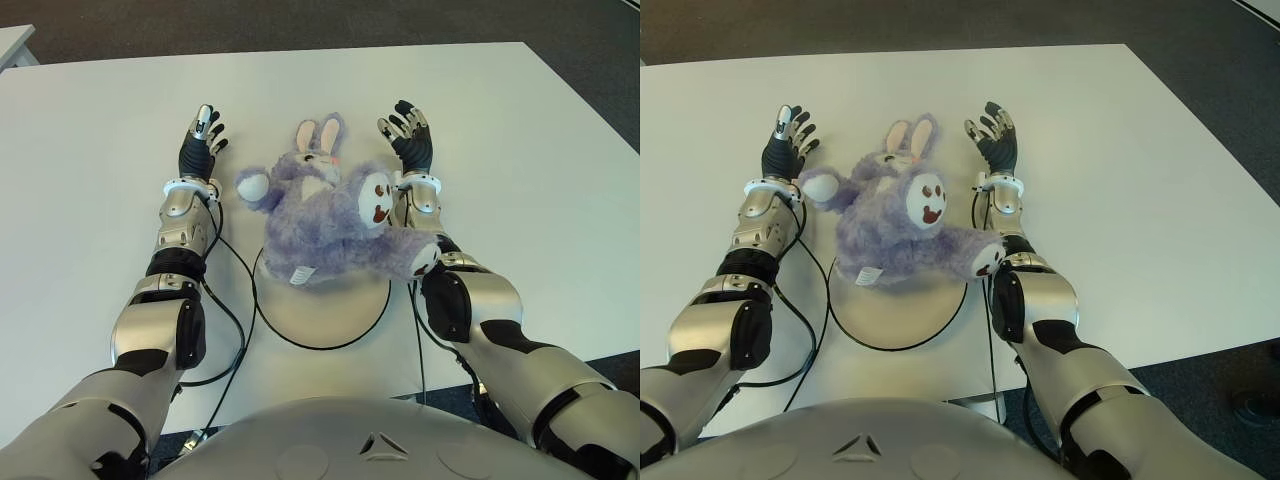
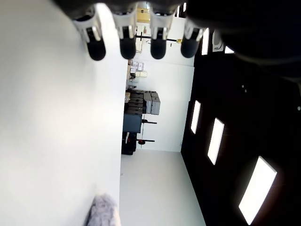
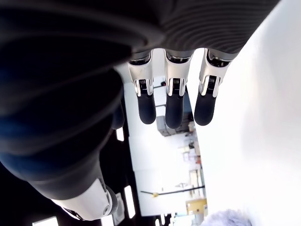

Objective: Put the doll into the plate.

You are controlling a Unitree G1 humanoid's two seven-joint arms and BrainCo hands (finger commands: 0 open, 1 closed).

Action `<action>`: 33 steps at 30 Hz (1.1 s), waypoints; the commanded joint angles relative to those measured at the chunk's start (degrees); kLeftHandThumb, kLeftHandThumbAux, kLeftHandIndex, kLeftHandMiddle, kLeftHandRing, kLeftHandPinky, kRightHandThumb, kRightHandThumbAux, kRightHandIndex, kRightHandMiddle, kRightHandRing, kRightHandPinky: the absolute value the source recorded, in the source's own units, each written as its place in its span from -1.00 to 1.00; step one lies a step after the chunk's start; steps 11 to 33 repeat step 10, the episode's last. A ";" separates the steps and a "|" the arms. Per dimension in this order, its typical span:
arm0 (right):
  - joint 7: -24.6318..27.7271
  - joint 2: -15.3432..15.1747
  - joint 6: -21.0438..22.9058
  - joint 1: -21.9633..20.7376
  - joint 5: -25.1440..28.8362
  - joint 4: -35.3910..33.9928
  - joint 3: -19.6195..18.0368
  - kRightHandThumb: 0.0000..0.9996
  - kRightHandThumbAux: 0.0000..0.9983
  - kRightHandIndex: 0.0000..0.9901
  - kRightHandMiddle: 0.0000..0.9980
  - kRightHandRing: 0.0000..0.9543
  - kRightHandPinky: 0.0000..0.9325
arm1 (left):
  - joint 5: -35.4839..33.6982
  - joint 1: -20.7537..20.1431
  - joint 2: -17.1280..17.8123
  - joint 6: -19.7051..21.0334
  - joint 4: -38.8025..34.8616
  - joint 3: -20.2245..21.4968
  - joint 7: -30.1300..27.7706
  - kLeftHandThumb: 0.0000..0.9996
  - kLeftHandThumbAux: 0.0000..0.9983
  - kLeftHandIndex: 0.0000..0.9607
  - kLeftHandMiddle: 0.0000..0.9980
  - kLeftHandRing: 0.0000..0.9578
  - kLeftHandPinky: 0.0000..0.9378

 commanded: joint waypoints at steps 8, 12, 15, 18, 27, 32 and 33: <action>0.91 0.13 0.61 2.12 0.56 0.76 -0.35 -0.30 0.61 -0.67 -0.69 -0.68 -0.60 | 0.45 2.62 -0.21 1.91 1.97 0.04 0.50 -1.00 -0.39 -1.00 -0.98 -1.00 -1.00; 1.31 0.10 1.03 2.08 0.65 0.79 -0.37 -0.33 0.62 -0.71 -0.70 -0.69 -0.62 | 0.53 2.62 -0.19 1.92 1.96 -0.03 0.49 -1.00 -0.39 -1.00 -0.99 -1.00 -1.00; 1.31 0.10 1.03 2.08 0.65 0.79 -0.37 -0.33 0.62 -0.71 -0.70 -0.69 -0.62 | 0.53 2.62 -0.19 1.92 1.96 -0.03 0.49 -1.00 -0.39 -1.00 -0.99 -1.00 -1.00; 1.31 0.10 1.03 2.08 0.65 0.79 -0.37 -0.33 0.62 -0.71 -0.70 -0.69 -0.62 | 0.53 2.62 -0.19 1.92 1.96 -0.03 0.49 -1.00 -0.39 -1.00 -0.99 -1.00 -1.00; 1.31 0.10 1.03 2.08 0.65 0.79 -0.37 -0.33 0.62 -0.71 -0.70 -0.69 -0.62 | 0.53 2.62 -0.19 1.92 1.96 -0.03 0.49 -1.00 -0.39 -1.00 -0.99 -1.00 -1.00; 1.31 0.10 1.03 2.08 0.65 0.79 -0.37 -0.33 0.62 -0.71 -0.70 -0.69 -0.62 | 0.53 2.62 -0.19 1.92 1.96 -0.03 0.49 -1.00 -0.39 -1.00 -0.99 -1.00 -1.00; 1.31 0.10 1.03 2.08 0.65 0.79 -0.37 -0.33 0.62 -0.71 -0.70 -0.69 -0.62 | 0.53 2.62 -0.19 1.92 1.96 -0.03 0.49 -1.00 -0.39 -1.00 -0.99 -1.00 -1.00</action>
